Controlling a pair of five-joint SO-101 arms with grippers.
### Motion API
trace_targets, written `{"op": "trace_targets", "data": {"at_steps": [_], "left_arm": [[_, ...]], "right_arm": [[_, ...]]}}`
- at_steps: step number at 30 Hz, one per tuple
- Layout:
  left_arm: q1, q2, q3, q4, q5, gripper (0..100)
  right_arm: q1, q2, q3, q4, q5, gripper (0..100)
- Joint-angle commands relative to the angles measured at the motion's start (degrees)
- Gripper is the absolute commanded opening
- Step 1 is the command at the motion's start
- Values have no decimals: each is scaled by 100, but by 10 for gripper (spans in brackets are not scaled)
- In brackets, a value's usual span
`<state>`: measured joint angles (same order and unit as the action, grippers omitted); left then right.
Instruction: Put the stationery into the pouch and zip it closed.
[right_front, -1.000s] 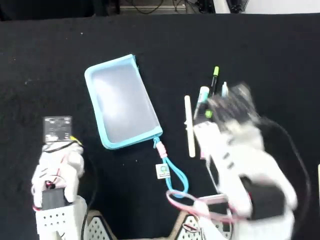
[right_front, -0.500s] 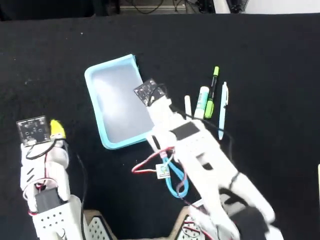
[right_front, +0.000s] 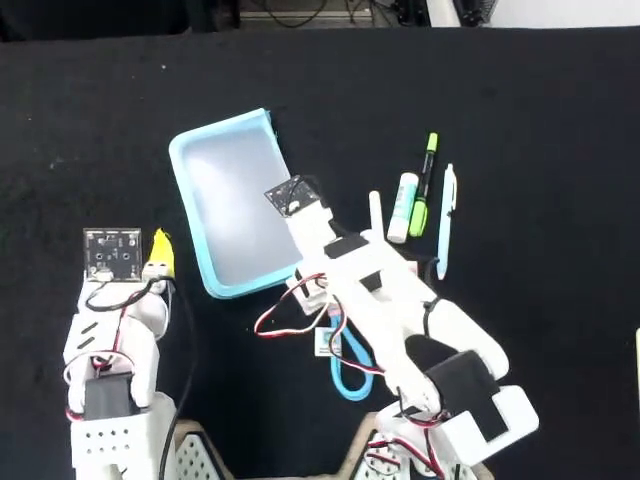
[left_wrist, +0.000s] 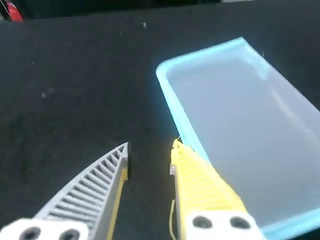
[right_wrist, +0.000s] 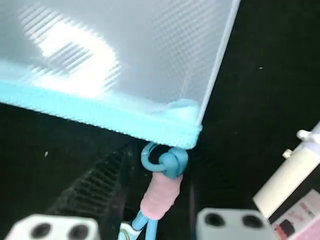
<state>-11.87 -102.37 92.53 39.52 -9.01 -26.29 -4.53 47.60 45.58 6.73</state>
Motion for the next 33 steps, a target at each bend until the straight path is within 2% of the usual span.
{"op": "trace_targets", "data": {"at_steps": [1, 2, 6, 15, 20, 28, 33], "left_arm": [[101, 730, -479, -237, 9, 140], [101, 1029, -549, -343, 9, 141], [189, 2523, -1182, -659, -9, 140], [866, 6444, -3380, -633, 9, 137], [1095, 8123, -4040, -633, 9, 137], [971, 8527, -4013, -316, 26, 137], [1033, 8237, -3908, -114, 721, 137]], "right_arm": [[79, -31, -242, -88, -26, 2], [123, -119, -224, -88, -26, 27], [308, -796, 40, -88, -26, 11], [352, -3310, 1332, -167, -26, 11], [352, -4312, 2193, -914, -26, 11], [316, -5560, 2422, -1178, -26, 11], [-79, -5886, 2466, -1908, -26, 11]]}}
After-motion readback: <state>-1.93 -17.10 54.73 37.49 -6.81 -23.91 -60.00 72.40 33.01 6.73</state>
